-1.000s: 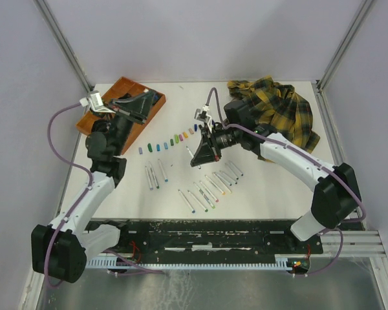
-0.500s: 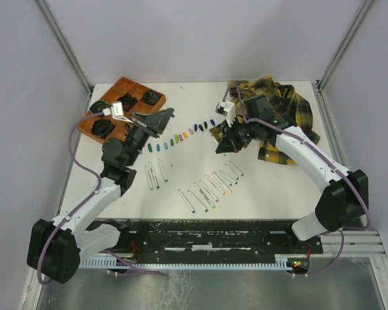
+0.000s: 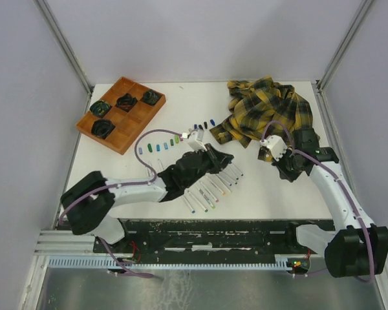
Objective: Open the pen caps
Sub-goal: Place the pen cap at the center of the board.
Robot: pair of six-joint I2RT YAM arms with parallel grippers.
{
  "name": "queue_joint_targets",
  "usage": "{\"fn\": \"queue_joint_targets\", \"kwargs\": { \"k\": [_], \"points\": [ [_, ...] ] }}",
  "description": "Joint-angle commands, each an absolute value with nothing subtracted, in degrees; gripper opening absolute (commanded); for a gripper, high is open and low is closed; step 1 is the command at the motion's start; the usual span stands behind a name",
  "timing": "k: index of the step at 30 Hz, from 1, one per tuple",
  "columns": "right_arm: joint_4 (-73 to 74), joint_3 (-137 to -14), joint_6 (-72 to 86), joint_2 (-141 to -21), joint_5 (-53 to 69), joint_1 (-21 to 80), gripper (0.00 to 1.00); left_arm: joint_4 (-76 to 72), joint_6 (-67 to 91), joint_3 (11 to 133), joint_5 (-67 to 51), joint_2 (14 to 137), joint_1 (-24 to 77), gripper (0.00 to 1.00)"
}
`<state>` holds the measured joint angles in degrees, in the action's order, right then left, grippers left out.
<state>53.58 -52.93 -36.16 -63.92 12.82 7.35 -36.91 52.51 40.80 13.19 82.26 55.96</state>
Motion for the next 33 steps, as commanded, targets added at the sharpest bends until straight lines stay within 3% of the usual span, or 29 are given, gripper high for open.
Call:
{"fn": "queue_joint_targets", "kwargs": {
  "k": [1, 7, 15, 22, 33],
  "points": [
    [53.76, -48.86, -44.65, -63.6, 12.42, -0.43, 0.0, -32.48, 59.89, 50.18, 19.4, 92.08, 58.8, 0.03],
    [54.1, -49.89, -48.45, -73.73, 21.13, -9.58, 0.0, -18.77, 68.51, 64.08, 21.38, 105.58, 62.08, 0.03],
    [55.1, -53.89, -48.23, -87.23, 29.3, -10.95, 0.02, 1.67, 73.86, 85.01, 21.67, 120.98, 63.63, 0.03],
    [55.62, -56.91, -47.36, -92.49, 29.58, -10.99, 0.04, 7.54, 75.59, 92.68, 22.28, 127.89, 63.76, 0.03],
    [57.71, -60.7, -47.98, -101.05, 29.13, -10.75, 0.05, 11.08, 77.57, 98.1, 22.87, 132.68, 63.46, 0.13]
  ]
}}
